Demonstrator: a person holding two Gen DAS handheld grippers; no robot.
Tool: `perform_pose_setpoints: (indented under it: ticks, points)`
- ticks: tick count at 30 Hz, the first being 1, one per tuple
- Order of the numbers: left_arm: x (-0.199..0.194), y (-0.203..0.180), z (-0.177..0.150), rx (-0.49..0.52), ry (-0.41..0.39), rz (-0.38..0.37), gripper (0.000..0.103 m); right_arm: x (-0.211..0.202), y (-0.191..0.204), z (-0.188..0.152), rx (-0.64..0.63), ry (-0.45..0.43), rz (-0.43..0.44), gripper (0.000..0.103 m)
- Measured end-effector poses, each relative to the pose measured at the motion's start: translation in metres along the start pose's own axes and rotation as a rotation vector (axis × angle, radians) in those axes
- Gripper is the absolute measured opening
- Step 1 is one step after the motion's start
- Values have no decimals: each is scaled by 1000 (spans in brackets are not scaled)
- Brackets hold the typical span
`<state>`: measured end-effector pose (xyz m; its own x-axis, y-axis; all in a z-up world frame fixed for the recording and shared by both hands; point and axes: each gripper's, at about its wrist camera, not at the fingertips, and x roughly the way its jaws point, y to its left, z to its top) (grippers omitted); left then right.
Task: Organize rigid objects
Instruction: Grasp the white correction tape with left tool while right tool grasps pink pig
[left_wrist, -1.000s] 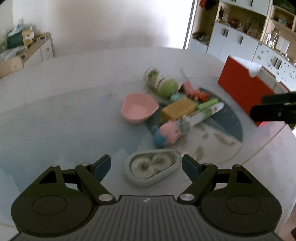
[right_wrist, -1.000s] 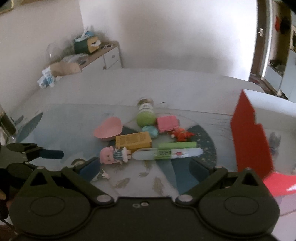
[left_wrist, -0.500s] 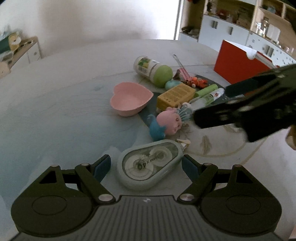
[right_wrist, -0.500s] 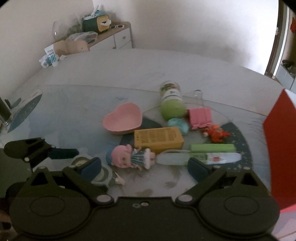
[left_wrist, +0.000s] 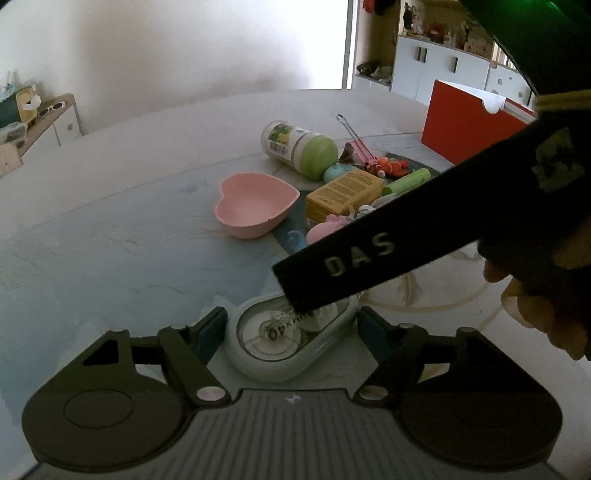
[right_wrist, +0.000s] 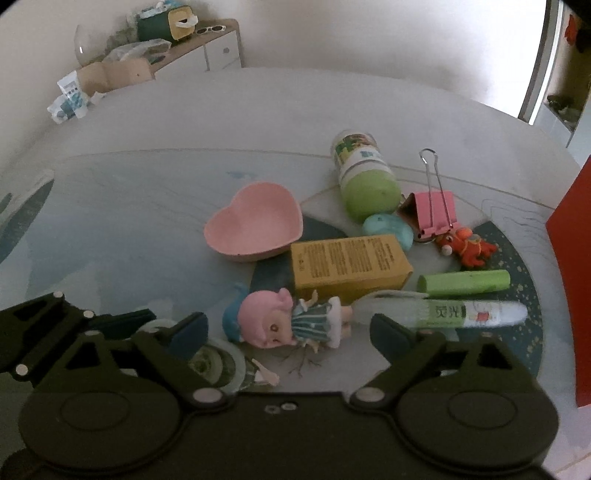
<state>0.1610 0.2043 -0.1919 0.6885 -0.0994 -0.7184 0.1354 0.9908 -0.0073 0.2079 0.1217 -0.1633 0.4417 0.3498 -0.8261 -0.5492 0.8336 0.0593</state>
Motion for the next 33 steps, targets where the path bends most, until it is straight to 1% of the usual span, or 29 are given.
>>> perform_pose_setpoints:
  ticks: [3,4,12,14,15,21,25,33]
  points:
    - [0,0,0,-1,-6,2,77,-1,1,0,14,-2,-6,85]
    - [0,0,0,-1,-6,2,77,-2,1,0,14,-3,-6,74]
    - [-3,1,-2,-5,-16,-8,77,-5,-4,-3,18,-12,1,73]
    - [-4,1,-3,-12,-18,-12,76,-10,-7,-3,37,-23,6,67]
    - [-5,2,-3,-18,-19,-17,76,-13,-10,-3,47,-23,15,67]
    - [-9,2,-5,-31,-21,-25,76,-28,-28,-7,89,-39,5,67]
    - [-10,3,-5,-58,-20,-33,76,-45,-40,-14,127,-55,14,67]
    - [-14,4,-7,-86,-28,-28,76,-76,-66,-25,197,-90,5,67]
